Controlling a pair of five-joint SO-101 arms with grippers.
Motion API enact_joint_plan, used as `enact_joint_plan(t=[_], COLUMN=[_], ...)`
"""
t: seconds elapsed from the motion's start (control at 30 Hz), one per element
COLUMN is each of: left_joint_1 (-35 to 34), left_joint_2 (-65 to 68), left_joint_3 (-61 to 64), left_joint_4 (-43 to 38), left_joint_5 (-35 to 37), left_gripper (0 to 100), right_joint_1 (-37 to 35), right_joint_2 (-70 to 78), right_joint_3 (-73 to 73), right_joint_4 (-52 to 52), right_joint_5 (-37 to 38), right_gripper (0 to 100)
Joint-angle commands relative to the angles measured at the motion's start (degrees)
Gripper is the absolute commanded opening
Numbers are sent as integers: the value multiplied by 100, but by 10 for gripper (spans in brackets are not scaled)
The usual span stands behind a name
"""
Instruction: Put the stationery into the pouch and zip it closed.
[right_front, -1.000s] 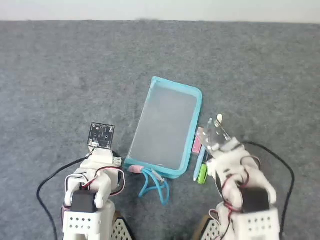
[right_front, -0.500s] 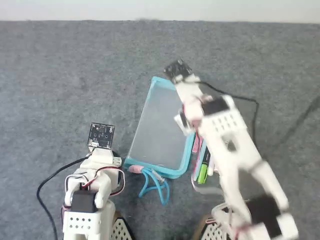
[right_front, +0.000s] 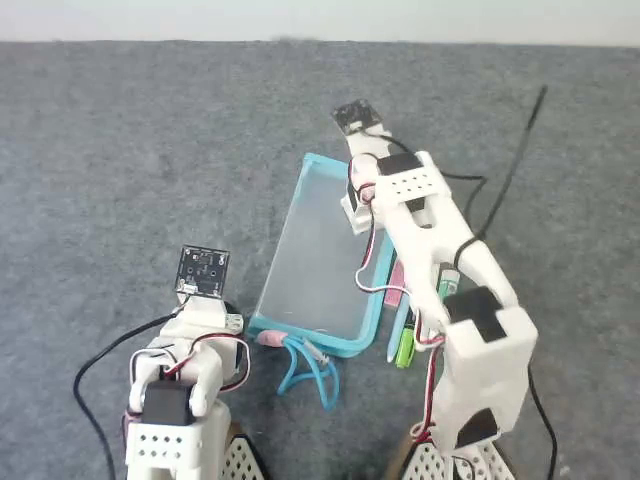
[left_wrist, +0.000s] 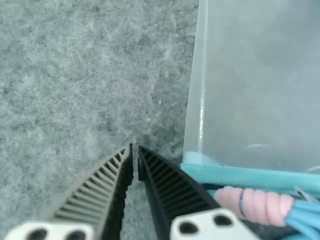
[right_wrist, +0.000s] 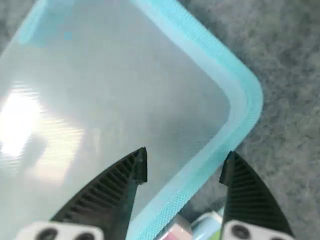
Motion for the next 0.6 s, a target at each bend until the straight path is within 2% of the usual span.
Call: enact_joint_plan(t=[0.0,0.57], left_joint_1=[44,44], left_joint_2=[-123,-123], left_joint_3=[-66,-66], left_joint_4=[18,18], left_joint_5=[88,88], left_gripper=[18,18], right_joint_1=[303,303], right_joint_2=[-22,435], right_joint_3=[-290,-211], right_joint_4=[-92,-268], right_joint_5=[-281,-343], right_gripper=[248,245])
